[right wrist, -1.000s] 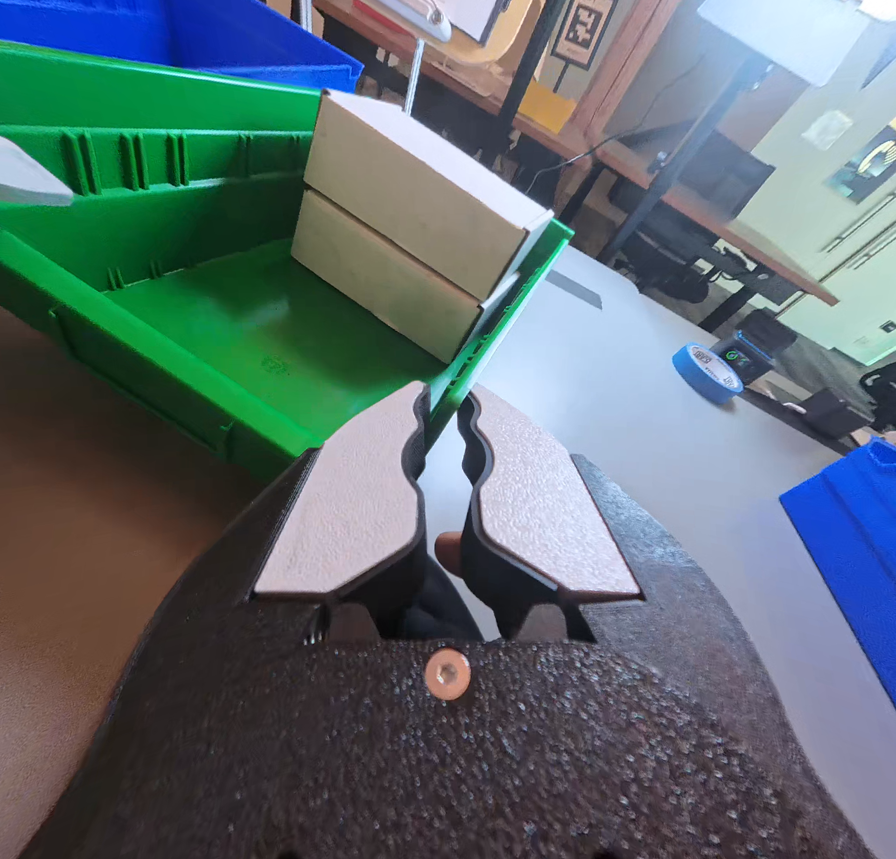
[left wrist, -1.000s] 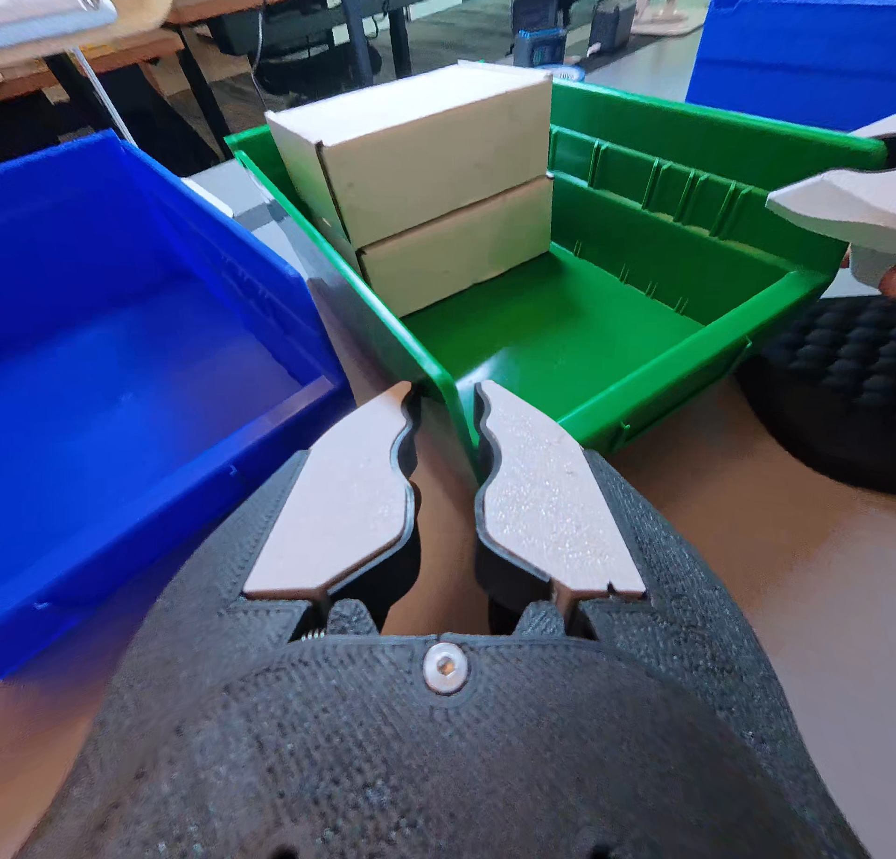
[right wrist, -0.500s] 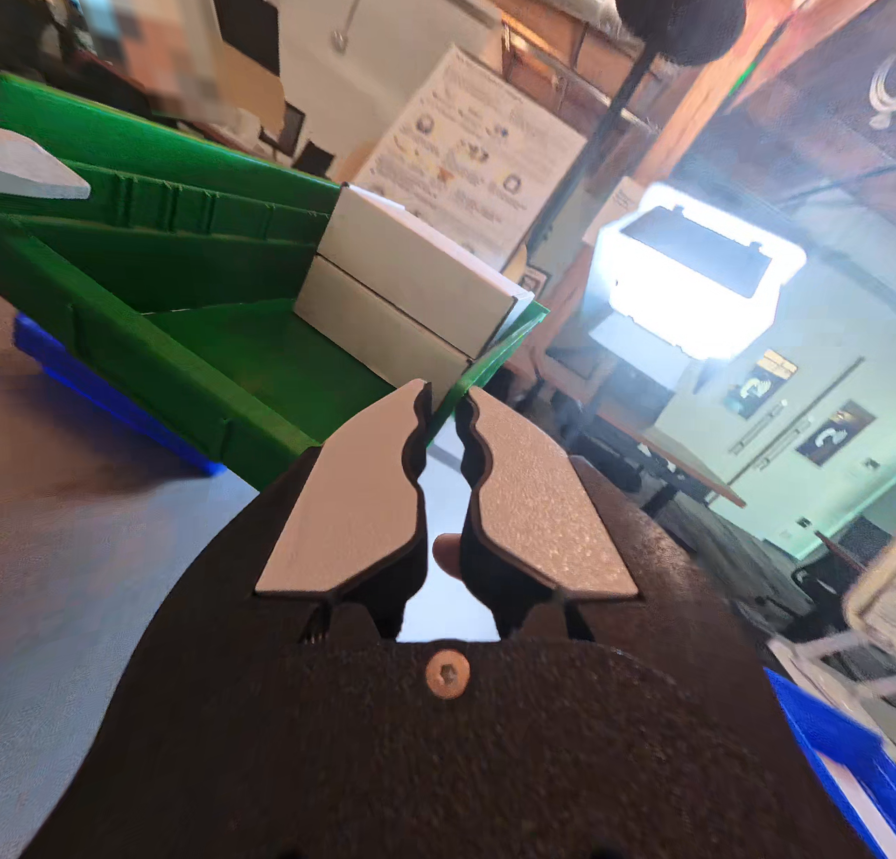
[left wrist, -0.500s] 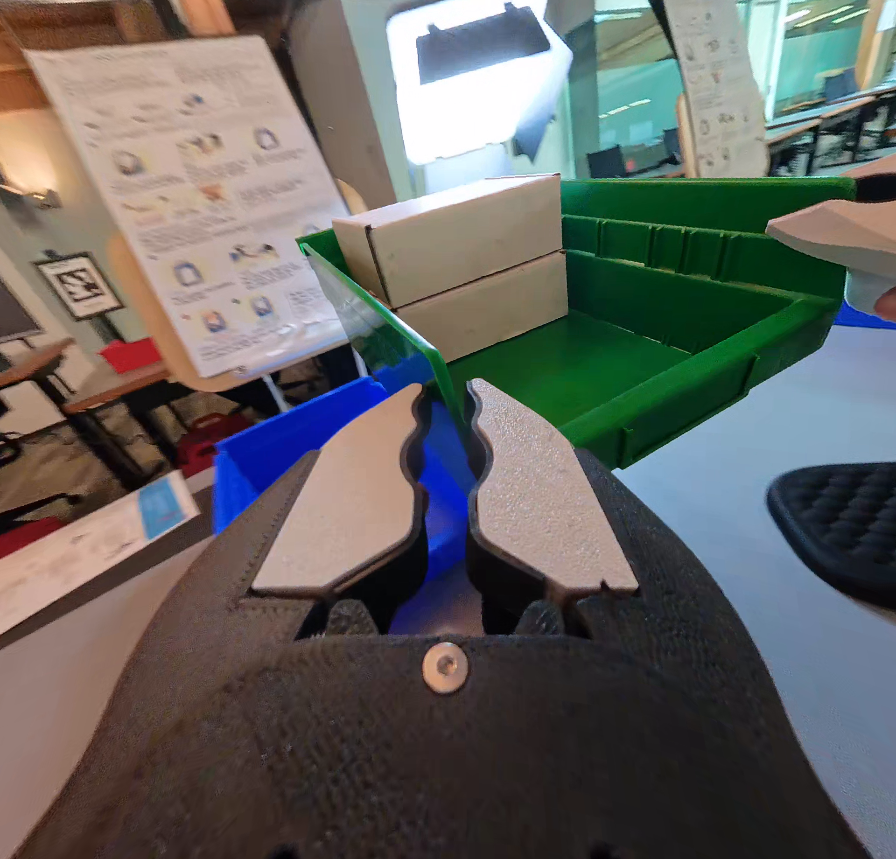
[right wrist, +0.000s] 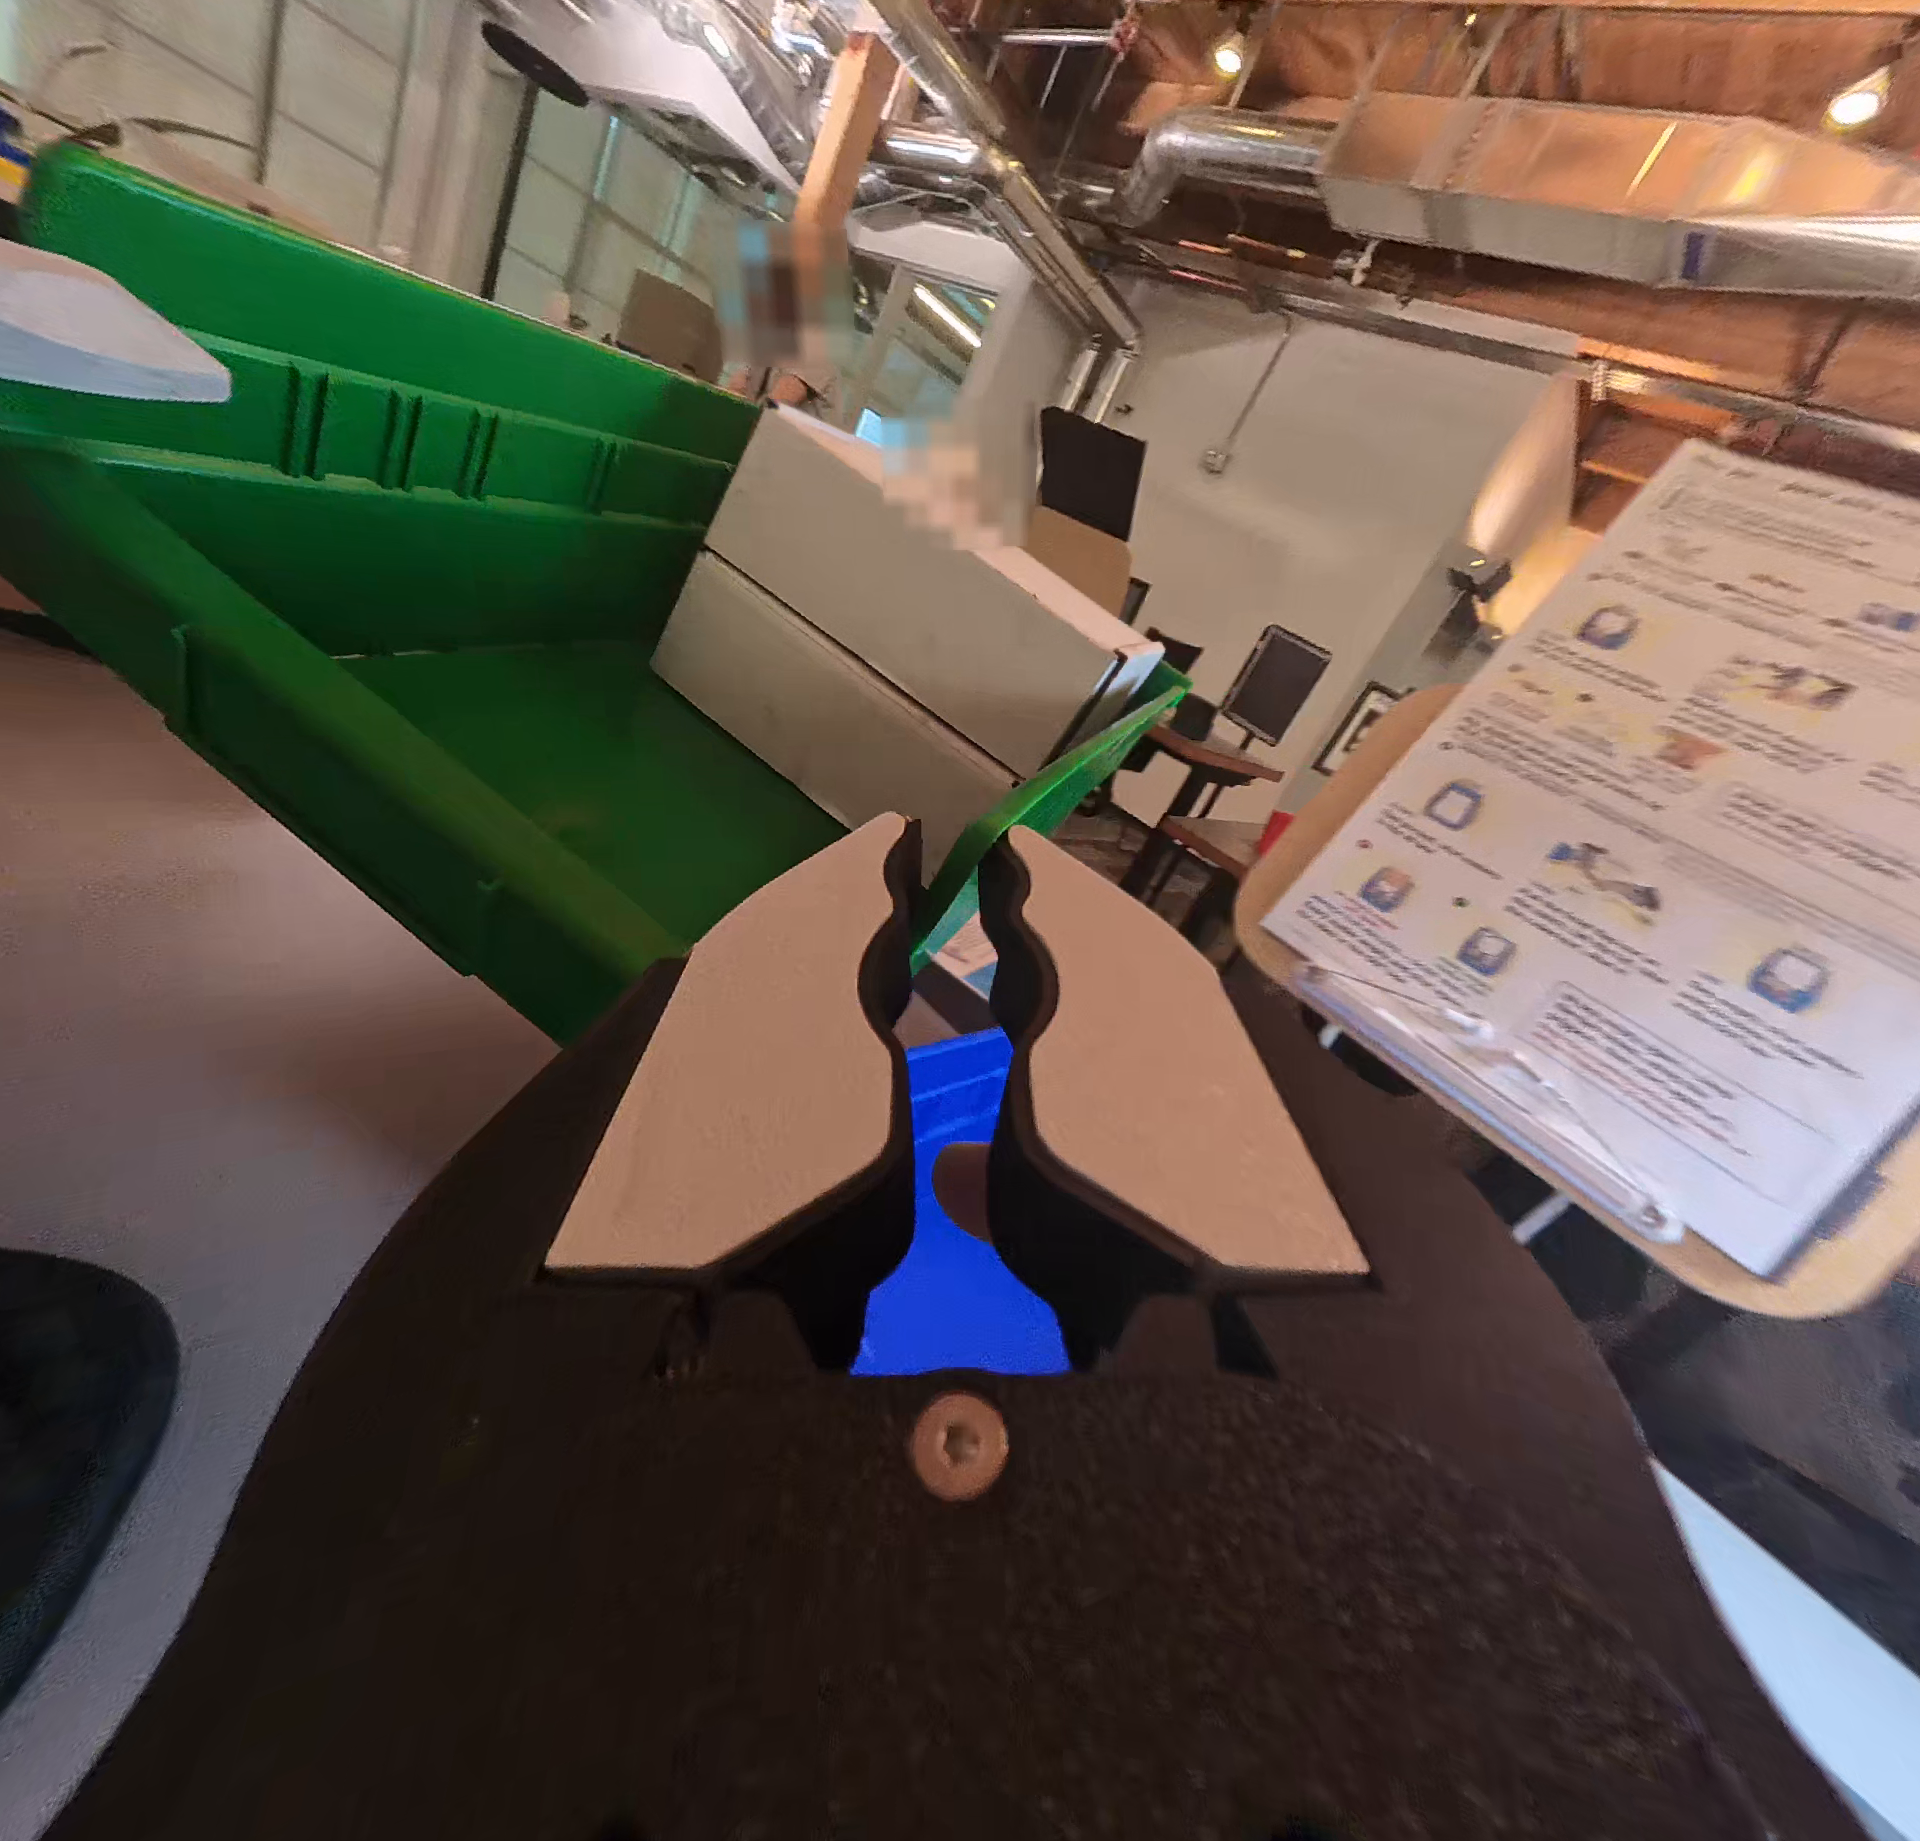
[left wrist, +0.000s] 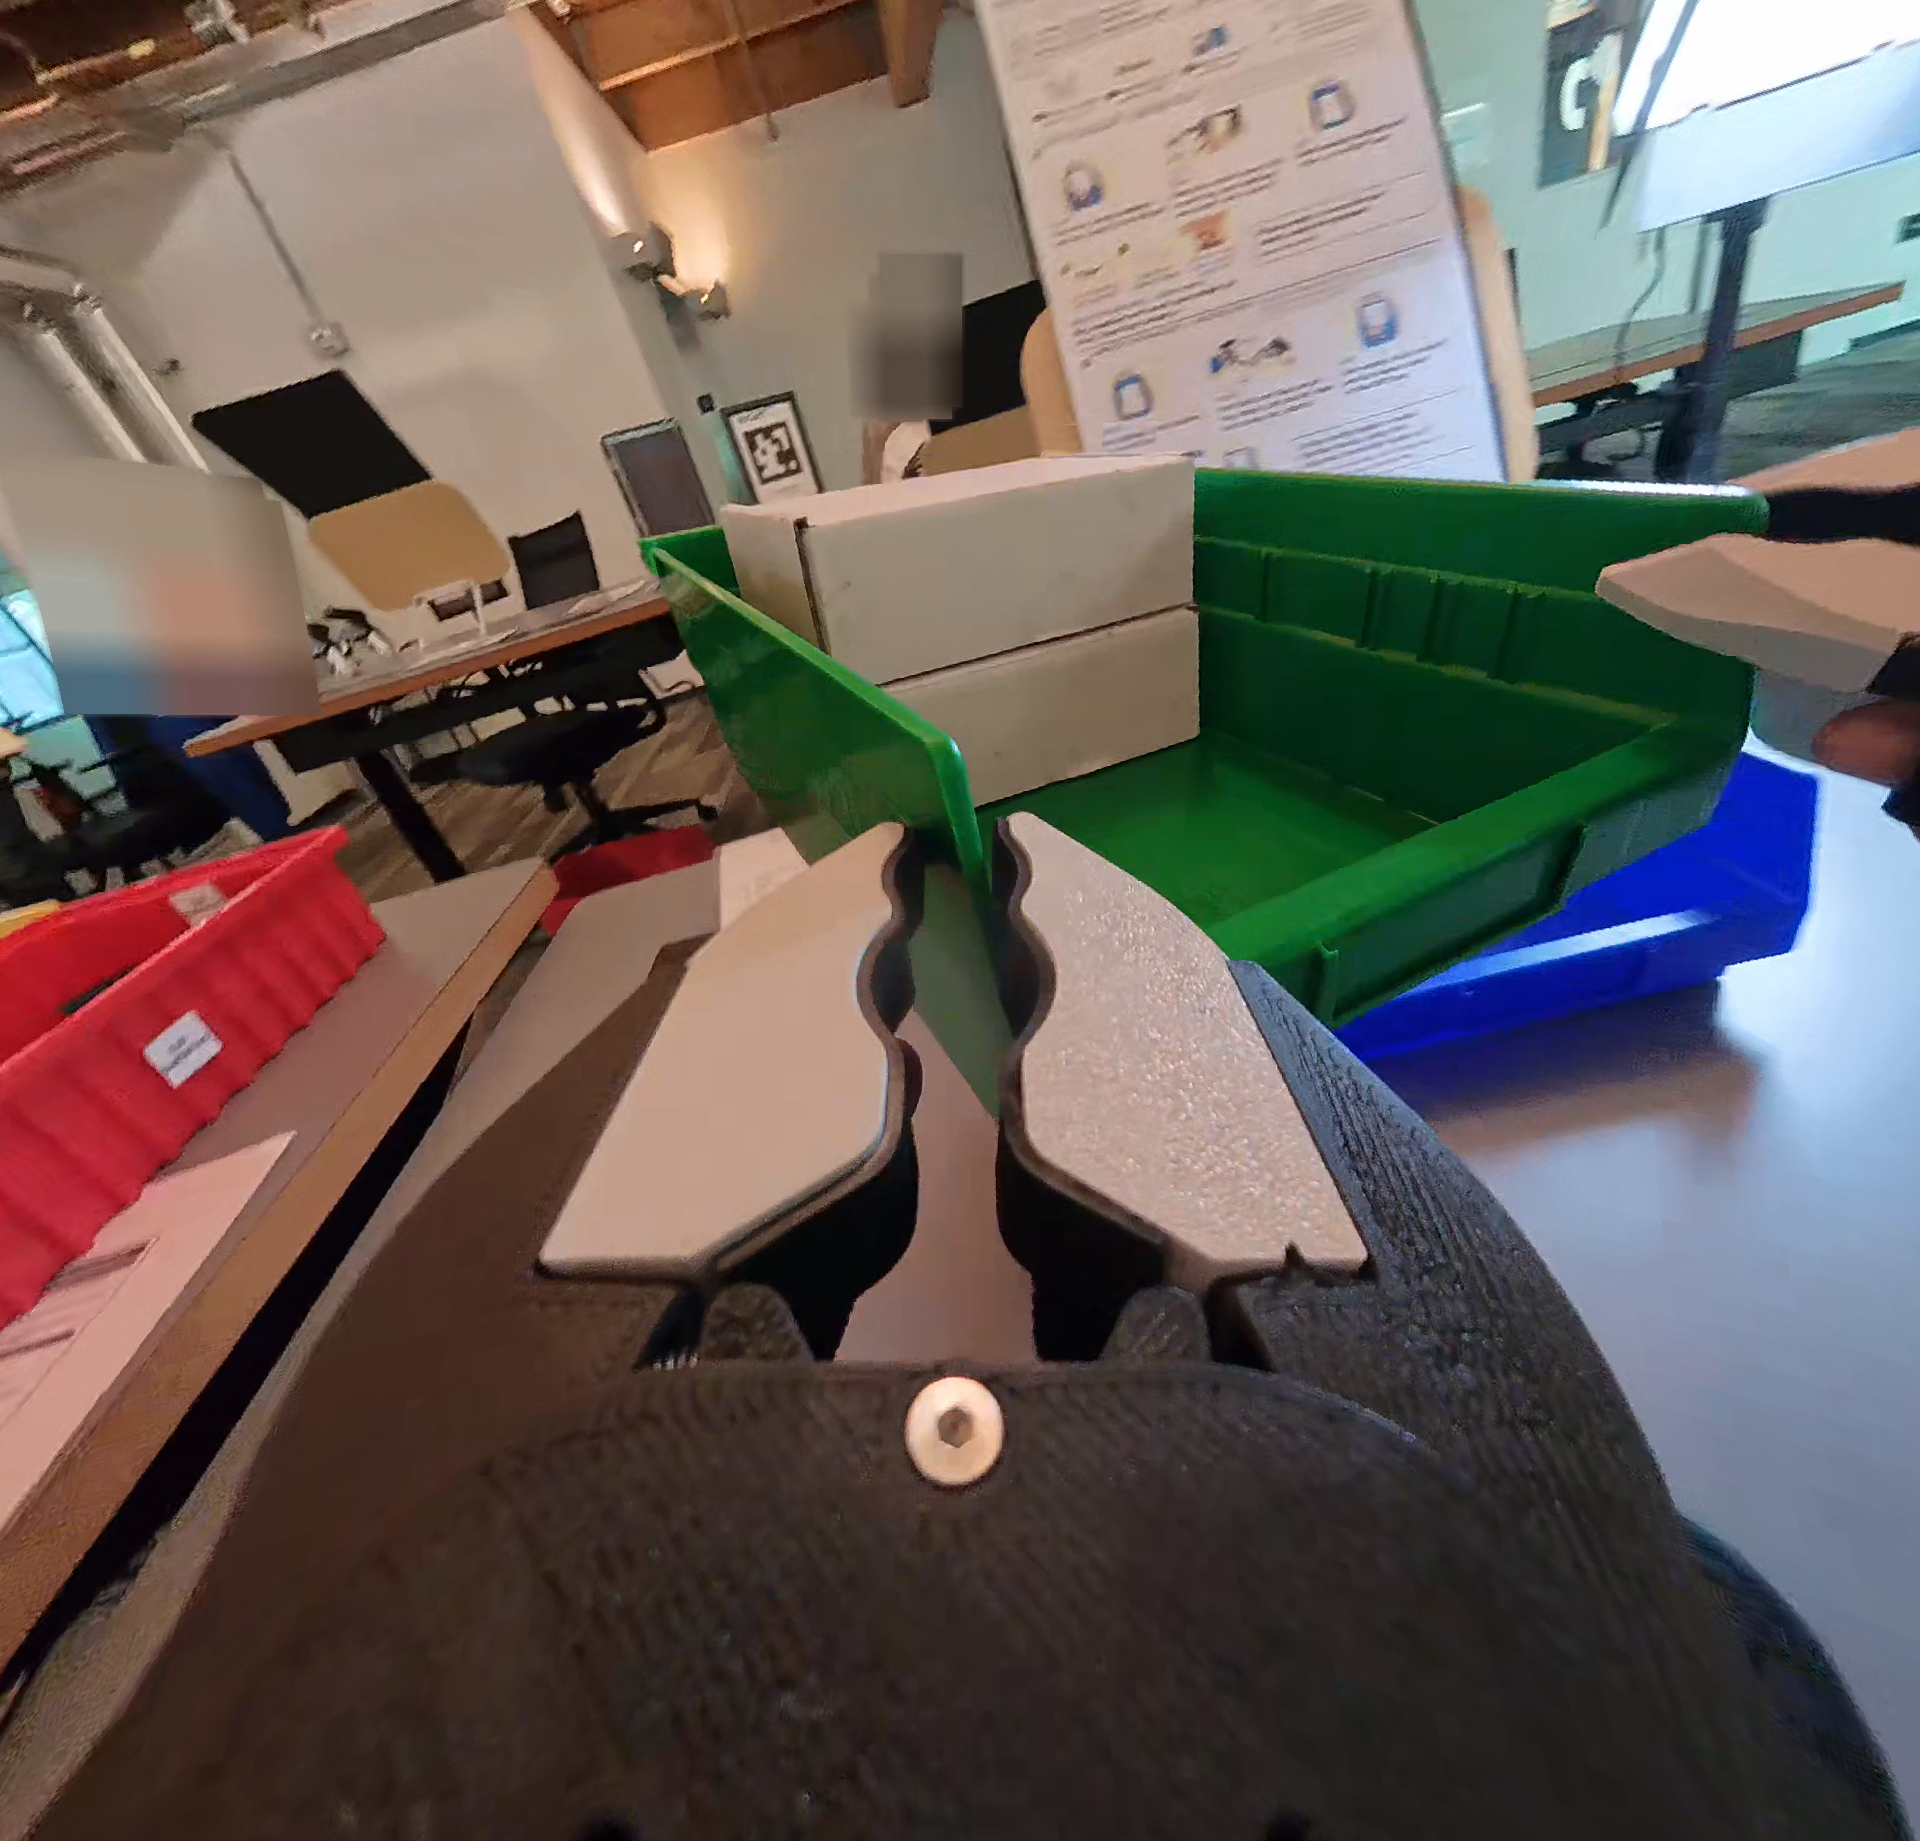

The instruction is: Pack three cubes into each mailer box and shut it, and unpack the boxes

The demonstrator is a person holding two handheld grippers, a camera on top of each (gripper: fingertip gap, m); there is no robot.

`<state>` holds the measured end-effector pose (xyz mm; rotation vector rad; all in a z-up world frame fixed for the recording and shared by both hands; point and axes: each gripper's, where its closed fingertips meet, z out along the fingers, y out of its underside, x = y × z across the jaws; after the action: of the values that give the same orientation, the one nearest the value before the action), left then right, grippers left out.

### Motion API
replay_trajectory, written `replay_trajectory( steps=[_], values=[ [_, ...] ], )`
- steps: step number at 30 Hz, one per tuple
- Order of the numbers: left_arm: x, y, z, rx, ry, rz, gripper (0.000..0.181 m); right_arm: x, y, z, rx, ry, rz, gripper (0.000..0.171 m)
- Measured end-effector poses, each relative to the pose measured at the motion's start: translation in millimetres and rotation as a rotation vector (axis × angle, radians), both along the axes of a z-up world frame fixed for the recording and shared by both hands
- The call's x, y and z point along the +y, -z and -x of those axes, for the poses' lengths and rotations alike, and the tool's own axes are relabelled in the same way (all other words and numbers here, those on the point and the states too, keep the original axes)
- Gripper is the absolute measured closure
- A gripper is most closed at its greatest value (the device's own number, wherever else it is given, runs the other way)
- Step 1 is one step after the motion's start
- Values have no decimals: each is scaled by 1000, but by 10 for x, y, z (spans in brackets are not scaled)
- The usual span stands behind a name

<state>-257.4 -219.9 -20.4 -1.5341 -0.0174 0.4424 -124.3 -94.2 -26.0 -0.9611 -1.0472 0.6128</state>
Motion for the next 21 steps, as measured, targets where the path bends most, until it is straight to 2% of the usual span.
replay_trajectory(
  steps=[4,8,13,16,19,20,21],
  values=[
    [-25,270,311,-38,-57,42,171,-17,373,375,-33,-37,42,161],
    [37,581,356,-31,-88,111,172,54,788,447,-59,-54,92,161],
    [128,1290,459,-106,-112,196,172,62,1236,403,-187,-6,115,160],
    [277,1656,426,-11,-132,289,167,115,1450,277,-269,70,95,156],
    [431,1615,328,-52,-51,287,151,108,1572,116,-323,25,117,148],
    [463,1574,282,-75,-13,286,151,89,1581,56,-355,11,119,142],
    [489,1551,244,-75,12,303,143,59,1592,-4,-399,-11,137,130]
  ],
)
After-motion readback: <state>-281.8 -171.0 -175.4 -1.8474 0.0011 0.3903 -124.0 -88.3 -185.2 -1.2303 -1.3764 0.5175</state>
